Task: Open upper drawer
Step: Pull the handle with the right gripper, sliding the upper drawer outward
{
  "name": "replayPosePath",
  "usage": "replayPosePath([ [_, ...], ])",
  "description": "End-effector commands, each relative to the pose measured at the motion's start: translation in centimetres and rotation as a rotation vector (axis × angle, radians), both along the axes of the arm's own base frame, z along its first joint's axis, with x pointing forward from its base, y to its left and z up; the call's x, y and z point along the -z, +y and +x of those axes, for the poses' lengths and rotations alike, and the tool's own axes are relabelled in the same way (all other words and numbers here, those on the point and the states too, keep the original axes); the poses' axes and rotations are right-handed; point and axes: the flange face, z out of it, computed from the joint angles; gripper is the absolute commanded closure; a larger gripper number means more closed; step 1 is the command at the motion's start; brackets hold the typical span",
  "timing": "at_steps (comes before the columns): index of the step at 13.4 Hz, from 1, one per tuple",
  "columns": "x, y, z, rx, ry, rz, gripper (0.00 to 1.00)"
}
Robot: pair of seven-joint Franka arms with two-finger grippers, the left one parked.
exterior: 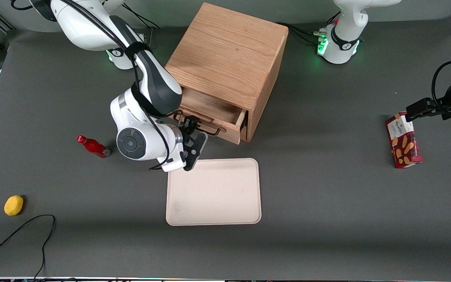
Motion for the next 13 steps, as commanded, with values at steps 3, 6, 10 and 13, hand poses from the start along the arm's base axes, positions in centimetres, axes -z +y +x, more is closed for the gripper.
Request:
replayPosePath([
  [3,-0.8,-2.1,2.3,0.007,-0.01,0.018,0.0],
  [6,-0.9,-3.2,3.3,0.007,-0.009,0.028,0.0],
  [10,-0.8,-4.3,4.4,0.012,-0.02,0.036,0.0],
  [13,-0.7,-4.7,5.4,0.013,-0.034,0.046,0.0],
])
